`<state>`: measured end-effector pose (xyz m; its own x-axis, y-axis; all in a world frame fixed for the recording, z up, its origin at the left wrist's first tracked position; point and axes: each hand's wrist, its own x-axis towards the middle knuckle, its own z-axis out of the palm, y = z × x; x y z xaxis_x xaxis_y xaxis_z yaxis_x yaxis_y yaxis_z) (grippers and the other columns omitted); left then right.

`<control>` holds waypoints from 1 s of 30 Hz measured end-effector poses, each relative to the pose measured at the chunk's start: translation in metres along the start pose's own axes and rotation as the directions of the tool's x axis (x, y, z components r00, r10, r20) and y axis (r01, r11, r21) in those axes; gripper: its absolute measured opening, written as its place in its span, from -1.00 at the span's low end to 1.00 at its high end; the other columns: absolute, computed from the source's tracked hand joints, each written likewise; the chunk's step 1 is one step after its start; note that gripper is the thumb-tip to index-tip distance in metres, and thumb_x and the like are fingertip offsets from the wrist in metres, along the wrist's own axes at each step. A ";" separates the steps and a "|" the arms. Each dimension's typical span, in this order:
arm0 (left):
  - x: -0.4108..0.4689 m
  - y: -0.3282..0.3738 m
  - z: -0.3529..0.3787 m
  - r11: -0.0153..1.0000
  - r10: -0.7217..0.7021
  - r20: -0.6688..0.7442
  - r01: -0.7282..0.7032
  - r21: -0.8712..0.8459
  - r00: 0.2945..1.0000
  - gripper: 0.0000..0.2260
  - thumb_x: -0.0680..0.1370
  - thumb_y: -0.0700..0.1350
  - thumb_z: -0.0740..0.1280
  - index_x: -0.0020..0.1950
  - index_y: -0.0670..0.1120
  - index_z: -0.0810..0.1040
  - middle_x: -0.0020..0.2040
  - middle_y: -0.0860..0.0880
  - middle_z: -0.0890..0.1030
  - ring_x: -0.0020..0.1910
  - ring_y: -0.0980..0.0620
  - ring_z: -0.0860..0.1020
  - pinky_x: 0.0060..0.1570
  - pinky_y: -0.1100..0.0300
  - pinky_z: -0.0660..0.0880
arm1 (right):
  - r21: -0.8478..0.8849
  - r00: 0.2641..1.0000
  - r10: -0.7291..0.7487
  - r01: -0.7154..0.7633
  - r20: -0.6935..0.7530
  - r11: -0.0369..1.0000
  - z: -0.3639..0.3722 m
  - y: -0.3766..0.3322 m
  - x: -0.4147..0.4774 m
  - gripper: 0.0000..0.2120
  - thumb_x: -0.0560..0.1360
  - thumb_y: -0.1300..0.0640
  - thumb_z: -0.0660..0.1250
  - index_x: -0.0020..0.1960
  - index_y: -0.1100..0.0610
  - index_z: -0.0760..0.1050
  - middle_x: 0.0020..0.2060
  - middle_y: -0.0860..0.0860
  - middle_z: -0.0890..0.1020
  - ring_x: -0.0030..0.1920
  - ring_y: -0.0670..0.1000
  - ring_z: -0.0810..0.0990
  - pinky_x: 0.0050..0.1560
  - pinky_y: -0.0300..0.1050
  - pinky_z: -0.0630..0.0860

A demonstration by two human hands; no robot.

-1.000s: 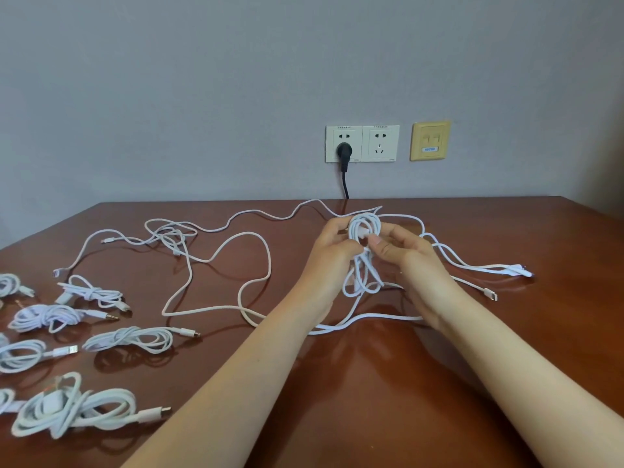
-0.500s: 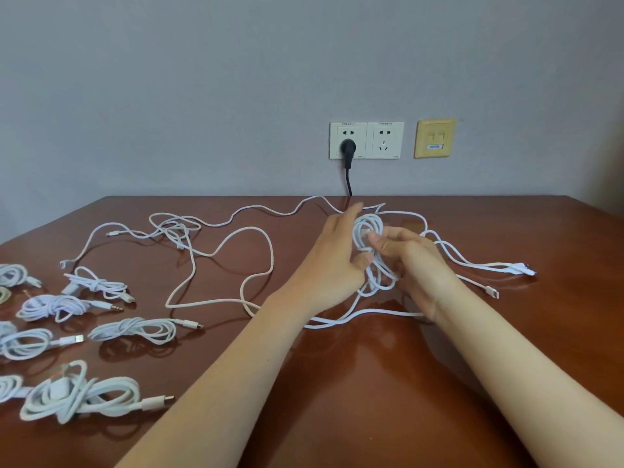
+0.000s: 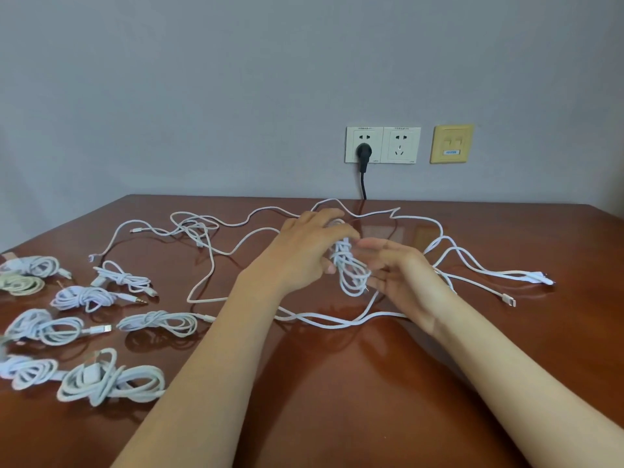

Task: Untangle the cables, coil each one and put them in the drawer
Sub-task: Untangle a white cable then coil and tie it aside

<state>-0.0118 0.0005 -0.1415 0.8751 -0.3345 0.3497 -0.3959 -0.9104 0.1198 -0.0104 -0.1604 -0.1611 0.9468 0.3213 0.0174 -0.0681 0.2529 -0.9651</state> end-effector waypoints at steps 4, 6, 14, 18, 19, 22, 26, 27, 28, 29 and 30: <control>-0.002 -0.013 -0.004 0.996 -0.084 -0.043 0.086 0.034 0.996 -0.60 0.42 -0.11 0.43 0.23 0.10 0.46 0.38 0.10 0.32 0.34 0.00 0.29 0.23 0.11 0.17 | 0.019 0.998 -0.057 0.057 -0.032 0.998 0.016 0.002 -0.001 -0.67 0.41 0.51 0.08 -0.04 0.19 0.48 -0.09 0.12 0.63 -0.12 0.00 0.62 -0.08 -0.22 0.54; -0.004 -0.023 -0.007 0.977 -0.205 -0.124 0.210 0.027 0.971 -0.61 0.43 -0.11 0.42 0.23 0.08 0.46 0.34 0.06 0.36 0.32 -0.04 0.34 0.23 0.07 0.21 | -0.227 0.967 -0.182 0.139 -0.178 0.964 0.025 0.009 0.000 -0.69 0.41 0.48 0.15 -0.08 0.10 0.45 -0.05 0.07 0.58 -0.05 -0.03 0.55 0.06 -0.13 0.47; -0.014 -0.047 -0.011 0.769 -0.622 -0.235 0.528 -0.360 0.747 -0.73 0.46 -0.34 0.28 0.13 -0.14 0.46 0.24 -0.18 0.33 0.06 -0.23 0.50 0.05 0.10 0.38 | -0.889 0.927 -0.176 0.370 0.332 0.271 0.051 0.050 -0.017 -0.68 0.40 -0.18 0.37 0.03 -0.05 0.39 -0.02 -0.08 0.49 0.03 -0.04 0.43 0.02 -0.15 0.29; -0.019 -0.051 -0.011 0.699 -0.702 -0.182 0.617 -0.361 0.689 -0.71 0.46 -0.35 0.20 0.13 -0.13 0.47 0.26 -0.17 0.31 0.11 -0.24 0.48 0.08 0.11 0.37 | -0.932 0.926 -0.221 0.340 0.308 0.126 0.045 0.044 -0.009 -0.77 0.55 -0.12 0.17 0.13 -0.05 0.42 0.07 -0.07 0.53 0.14 0.04 0.47 -0.01 -0.12 0.33; -0.020 -0.054 -0.012 0.672 -0.728 -0.164 0.647 -0.361 0.666 -0.72 0.47 -0.34 0.20 0.14 -0.13 0.48 0.27 -0.17 0.31 0.14 -0.24 0.47 0.10 0.11 0.36 | -0.949 0.934 -0.242 0.295 0.262 0.114 0.041 0.042 -0.007 -0.79 0.57 -0.11 0.14 0.12 -0.05 0.42 0.08 -0.06 0.55 0.14 0.07 0.49 -0.03 -0.11 0.33; -0.023 -0.066 -0.016 0.573 -0.811 -0.061 0.769 -0.283 0.581 -0.73 0.51 -0.20 0.27 0.21 -0.13 0.48 0.32 -0.20 0.31 0.21 -0.25 0.44 0.18 0.02 0.39 | -0.989 0.959 -0.258 0.138 0.118 0.059 0.034 0.039 0.001 -0.80 0.60 -0.05 0.09 0.13 -0.01 0.39 0.08 0.03 0.58 0.12 0.17 0.50 -0.07 -0.08 0.31; -0.028 -0.073 -0.015 0.504 -0.850 0.158 0.863 -0.039 0.503 -0.60 0.54 -0.07 0.21 0.36 -0.16 0.39 0.41 -0.22 0.30 0.35 -0.20 0.32 0.24 -0.01 0.35 | -1.000 0.958 -0.287 -0.016 -0.012 -0.013 0.033 0.041 0.016 -0.78 0.61 0.05 0.04 0.17 0.07 0.36 0.07 0.14 0.58 0.08 0.23 0.51 -0.10 -0.06 0.29; -0.030 -0.073 -0.015 0.482 -0.861 0.185 0.876 0.000 0.473 -0.58 0.55 -0.04 0.21 0.37 -0.17 0.37 0.42 -0.22 0.29 0.37 -0.20 0.30 0.26 -0.03 0.33 | -0.998 0.953 -0.299 -0.053 -0.046 -0.018 0.033 0.041 0.020 -0.78 0.61 0.07 0.03 0.18 0.09 0.36 0.08 0.14 0.58 0.08 0.23 0.52 -0.11 -0.06 0.28; -0.031 -0.074 -0.015 0.463 -0.871 0.199 0.886 0.028 0.449 -0.57 0.55 -0.02 0.20 0.38 -0.16 0.36 0.43 -0.20 0.28 0.37 -0.20 0.29 0.29 -0.05 0.30 | -0.996 0.947 -0.311 -0.089 -0.080 -0.015 0.032 0.041 0.024 -0.78 0.60 0.10 0.03 0.19 0.09 0.36 0.08 0.14 0.57 0.08 0.23 0.52 -0.12 -0.07 0.28; -0.031 -0.075 -0.015 0.446 -0.881 0.202 0.893 0.056 0.427 -0.58 0.56 -0.02 0.19 0.38 -0.15 0.35 0.43 -0.18 0.29 0.38 -0.20 0.28 0.31 -0.08 0.27 | -0.992 0.939 -0.322 -0.123 -0.116 -0.001 0.032 0.041 0.026 -0.78 0.60 0.12 0.03 0.18 0.10 0.36 0.08 0.15 0.57 0.07 0.23 0.52 -0.12 -0.08 0.27; -0.032 -0.074 -0.017 0.426 -0.893 0.205 0.900 0.092 0.401 -0.59 0.57 -0.03 0.17 0.39 -0.13 0.35 0.43 -0.16 0.29 0.38 -0.20 0.27 0.33 -0.11 0.24 | -0.988 0.931 -0.330 -0.153 -0.152 0.024 0.031 0.041 0.027 -0.78 0.59 0.13 0.05 0.18 0.11 0.37 0.08 0.15 0.57 0.07 0.23 0.52 -0.12 -0.08 0.28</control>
<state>-0.0149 0.0826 -0.1461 0.7616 0.6288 -0.1566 0.6448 -0.7112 0.2801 0.0029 -0.1129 -0.1921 0.9523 0.0768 0.2953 0.1641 -0.9448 -0.2837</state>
